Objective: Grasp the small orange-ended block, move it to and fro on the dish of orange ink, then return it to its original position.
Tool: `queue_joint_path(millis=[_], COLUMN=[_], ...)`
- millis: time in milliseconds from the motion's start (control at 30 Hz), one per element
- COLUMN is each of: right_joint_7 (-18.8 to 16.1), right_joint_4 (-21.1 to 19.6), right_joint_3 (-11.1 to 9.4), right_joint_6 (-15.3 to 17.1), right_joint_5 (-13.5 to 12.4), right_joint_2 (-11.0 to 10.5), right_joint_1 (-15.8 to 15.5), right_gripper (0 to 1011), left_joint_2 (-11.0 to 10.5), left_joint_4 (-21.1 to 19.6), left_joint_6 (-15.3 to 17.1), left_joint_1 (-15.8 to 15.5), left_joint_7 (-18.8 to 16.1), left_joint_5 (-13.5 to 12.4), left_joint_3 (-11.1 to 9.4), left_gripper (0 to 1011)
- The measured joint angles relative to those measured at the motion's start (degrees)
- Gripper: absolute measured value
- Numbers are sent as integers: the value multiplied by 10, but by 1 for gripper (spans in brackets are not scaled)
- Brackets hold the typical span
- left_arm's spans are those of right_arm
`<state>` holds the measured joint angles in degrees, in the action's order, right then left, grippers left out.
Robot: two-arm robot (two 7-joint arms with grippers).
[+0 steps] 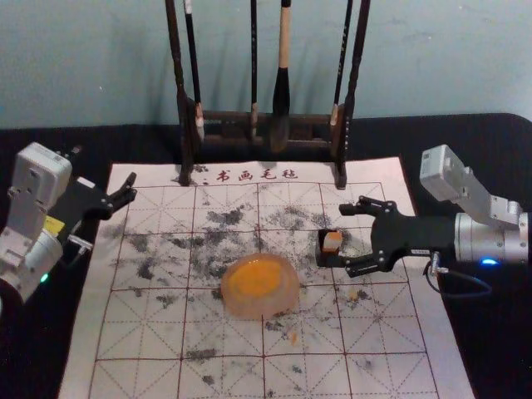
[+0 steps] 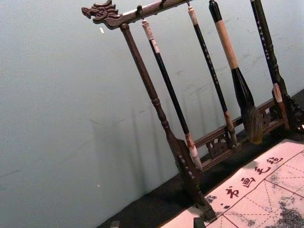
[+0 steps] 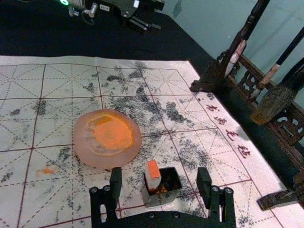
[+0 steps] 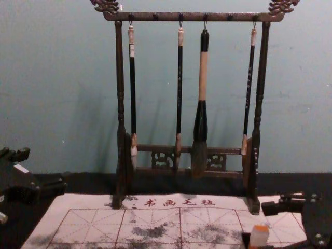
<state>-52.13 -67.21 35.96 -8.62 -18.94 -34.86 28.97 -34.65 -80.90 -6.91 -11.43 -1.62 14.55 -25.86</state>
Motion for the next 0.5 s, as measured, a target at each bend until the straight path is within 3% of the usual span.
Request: queue_joint_path(millis=[500], right_joint_7=[-8], right_joint_4=[31], right_joint_3=[17], right_joint_6=[-3], right_joint_5=[10], right_joint_2=[20], right_joint_1=[27], right_gripper=[1000], left_joint_2=[0], left_joint_4=[0], left_joint_6=[0], left_joint_1=[0], left_joint_7=[0], left_joint_5=[0], left_joint_3=[0], left_gripper=[1001])
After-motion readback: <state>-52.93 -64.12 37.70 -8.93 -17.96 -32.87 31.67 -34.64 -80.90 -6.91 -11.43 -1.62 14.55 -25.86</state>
